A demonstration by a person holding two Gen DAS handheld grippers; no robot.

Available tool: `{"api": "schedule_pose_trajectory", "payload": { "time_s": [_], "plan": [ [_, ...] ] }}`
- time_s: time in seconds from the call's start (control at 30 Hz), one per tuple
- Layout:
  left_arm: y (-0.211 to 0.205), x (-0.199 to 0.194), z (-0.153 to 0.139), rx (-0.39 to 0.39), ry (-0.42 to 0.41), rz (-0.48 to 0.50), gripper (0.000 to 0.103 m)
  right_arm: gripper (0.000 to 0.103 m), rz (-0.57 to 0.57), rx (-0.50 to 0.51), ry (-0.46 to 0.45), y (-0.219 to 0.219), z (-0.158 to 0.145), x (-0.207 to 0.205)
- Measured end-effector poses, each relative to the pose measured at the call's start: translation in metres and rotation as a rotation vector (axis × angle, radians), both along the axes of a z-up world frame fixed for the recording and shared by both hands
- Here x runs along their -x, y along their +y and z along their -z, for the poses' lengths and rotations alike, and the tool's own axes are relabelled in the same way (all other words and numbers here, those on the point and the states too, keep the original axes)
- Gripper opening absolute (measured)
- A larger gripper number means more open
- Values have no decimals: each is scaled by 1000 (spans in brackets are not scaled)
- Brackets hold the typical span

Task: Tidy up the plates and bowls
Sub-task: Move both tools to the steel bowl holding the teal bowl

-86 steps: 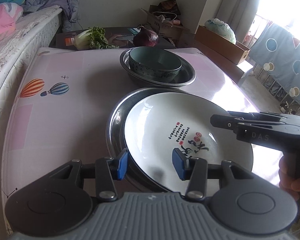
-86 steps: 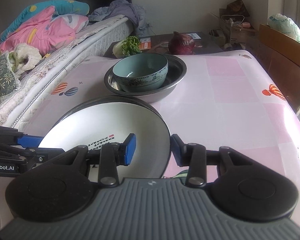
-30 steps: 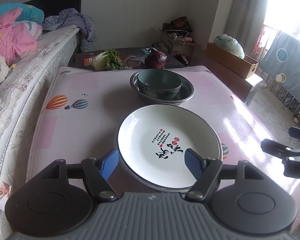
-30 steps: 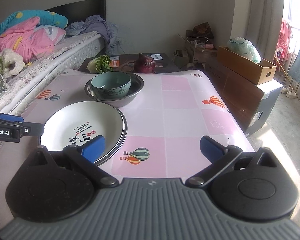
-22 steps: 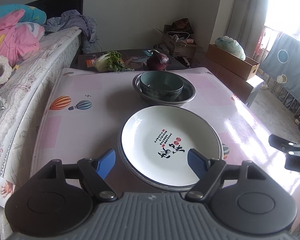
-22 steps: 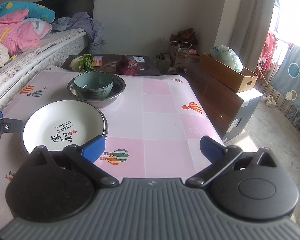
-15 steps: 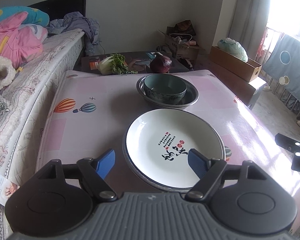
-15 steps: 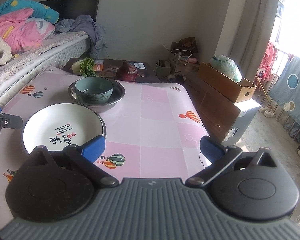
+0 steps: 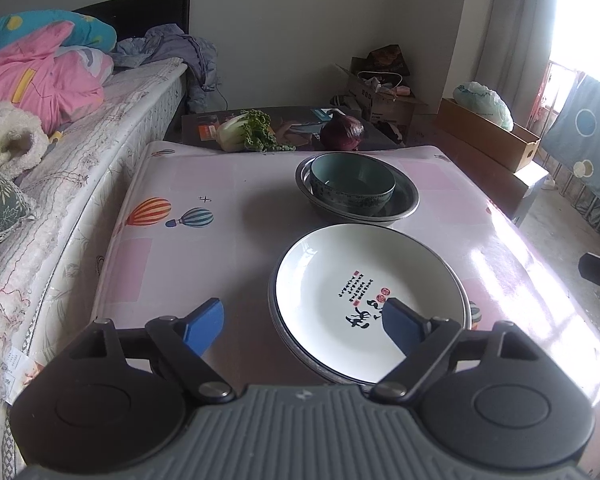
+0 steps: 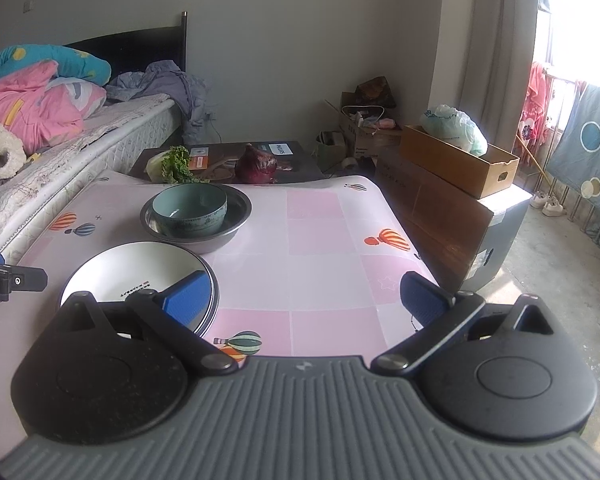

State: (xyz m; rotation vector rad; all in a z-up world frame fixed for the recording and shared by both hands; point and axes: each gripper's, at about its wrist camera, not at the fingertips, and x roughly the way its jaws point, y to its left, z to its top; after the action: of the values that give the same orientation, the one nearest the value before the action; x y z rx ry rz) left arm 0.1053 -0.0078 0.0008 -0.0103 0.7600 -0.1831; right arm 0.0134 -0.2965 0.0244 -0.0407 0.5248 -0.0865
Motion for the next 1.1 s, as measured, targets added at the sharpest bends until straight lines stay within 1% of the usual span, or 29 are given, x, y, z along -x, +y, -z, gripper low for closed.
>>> {"api": "schedule_pose_trajectory", "payload": {
  "time_s": [0.3,0.43,0.57,0.67,0.9,0.97,1.1],
  "plan": [
    [3,1,-4,-10,-13,-26,96,102,-12,-20,-5,4,-2,0],
    [6,1,-5,-20,-13,-33,97,102,-14,-21,-16,8,-4,-2],
    [11,1,-4,-5,-12,-40,98,102,-9,-21,0,12,-5,-9],
    [16,-2,-2,-7,-8,-45,98,102,-15,-9,-6,17,-3,-14],
    [25,-24,-1,-25,-12,-58,98,102,-67,-36,22,17,4,-45],
    [27,-32,0,-32,-2,-63,98,102,-67,-61,30,12,4,-55],
    [30,-50,4,-22,0,-57,98,102,-70,-128,73,-1,10,-82]
  ]
}}
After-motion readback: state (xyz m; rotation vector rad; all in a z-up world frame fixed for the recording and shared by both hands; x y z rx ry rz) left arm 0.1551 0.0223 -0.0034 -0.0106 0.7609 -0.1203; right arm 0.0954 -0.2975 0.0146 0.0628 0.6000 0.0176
